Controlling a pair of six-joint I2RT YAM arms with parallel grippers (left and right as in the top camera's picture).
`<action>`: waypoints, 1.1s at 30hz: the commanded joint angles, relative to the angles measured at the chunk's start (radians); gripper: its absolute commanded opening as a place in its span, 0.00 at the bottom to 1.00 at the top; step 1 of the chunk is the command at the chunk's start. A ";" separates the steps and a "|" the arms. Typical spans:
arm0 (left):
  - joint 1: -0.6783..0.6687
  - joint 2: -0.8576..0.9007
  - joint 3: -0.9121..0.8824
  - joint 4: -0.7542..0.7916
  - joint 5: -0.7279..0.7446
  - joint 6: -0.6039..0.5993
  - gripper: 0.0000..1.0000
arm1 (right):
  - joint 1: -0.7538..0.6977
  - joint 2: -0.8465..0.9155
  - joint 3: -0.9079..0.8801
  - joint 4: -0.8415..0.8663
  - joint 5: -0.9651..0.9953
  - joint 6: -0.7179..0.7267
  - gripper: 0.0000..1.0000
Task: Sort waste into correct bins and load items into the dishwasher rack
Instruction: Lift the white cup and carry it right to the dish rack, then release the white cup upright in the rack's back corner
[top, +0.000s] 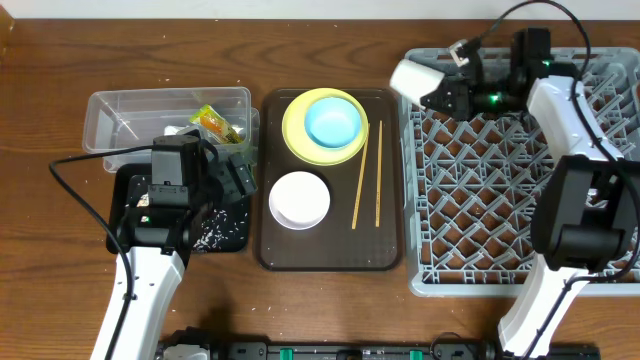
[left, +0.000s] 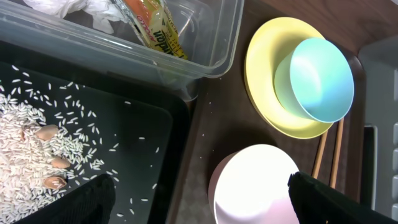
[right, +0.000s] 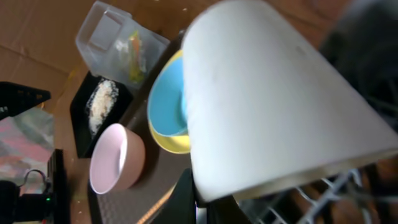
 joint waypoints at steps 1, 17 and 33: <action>-0.002 0.006 0.026 0.002 -0.013 0.006 0.91 | -0.024 0.009 -0.052 -0.009 0.079 -0.016 0.02; -0.002 0.006 0.026 0.002 -0.013 0.006 0.91 | -0.066 0.009 -0.059 -0.113 0.269 -0.015 0.07; -0.002 0.006 0.026 0.002 -0.013 0.006 0.92 | -0.055 -0.061 0.098 -0.280 0.455 0.133 0.02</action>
